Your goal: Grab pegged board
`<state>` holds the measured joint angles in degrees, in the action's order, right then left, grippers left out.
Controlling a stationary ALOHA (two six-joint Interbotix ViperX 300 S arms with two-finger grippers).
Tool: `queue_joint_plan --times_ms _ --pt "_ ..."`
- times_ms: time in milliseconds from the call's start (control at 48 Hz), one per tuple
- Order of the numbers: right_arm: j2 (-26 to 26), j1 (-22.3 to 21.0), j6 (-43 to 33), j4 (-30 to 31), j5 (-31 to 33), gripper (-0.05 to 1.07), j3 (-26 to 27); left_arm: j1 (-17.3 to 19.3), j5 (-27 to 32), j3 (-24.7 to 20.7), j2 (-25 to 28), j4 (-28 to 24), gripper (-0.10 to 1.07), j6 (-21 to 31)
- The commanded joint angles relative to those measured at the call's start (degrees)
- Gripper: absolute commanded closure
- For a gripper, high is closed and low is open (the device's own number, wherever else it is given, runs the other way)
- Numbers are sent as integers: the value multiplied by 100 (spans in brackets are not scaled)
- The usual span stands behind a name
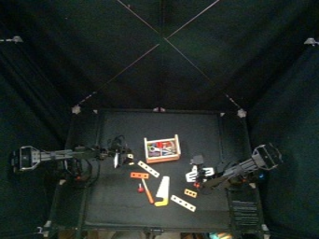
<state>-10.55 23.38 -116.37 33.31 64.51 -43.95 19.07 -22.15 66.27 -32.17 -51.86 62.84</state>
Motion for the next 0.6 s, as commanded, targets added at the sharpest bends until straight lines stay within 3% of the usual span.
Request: queue_joint_plan --times_ms 0,312,583 --pt "9 193 -439 123 0 15 26 -26 -35 97 -141 413 13 -343" --pt "70 299 -896 229 0 15 18 -97 -18 492 -185 1160 13 -1222" --pt "70 264 -905 255 18 15 -44 -62 167 738 -193 1397 13 -1327"
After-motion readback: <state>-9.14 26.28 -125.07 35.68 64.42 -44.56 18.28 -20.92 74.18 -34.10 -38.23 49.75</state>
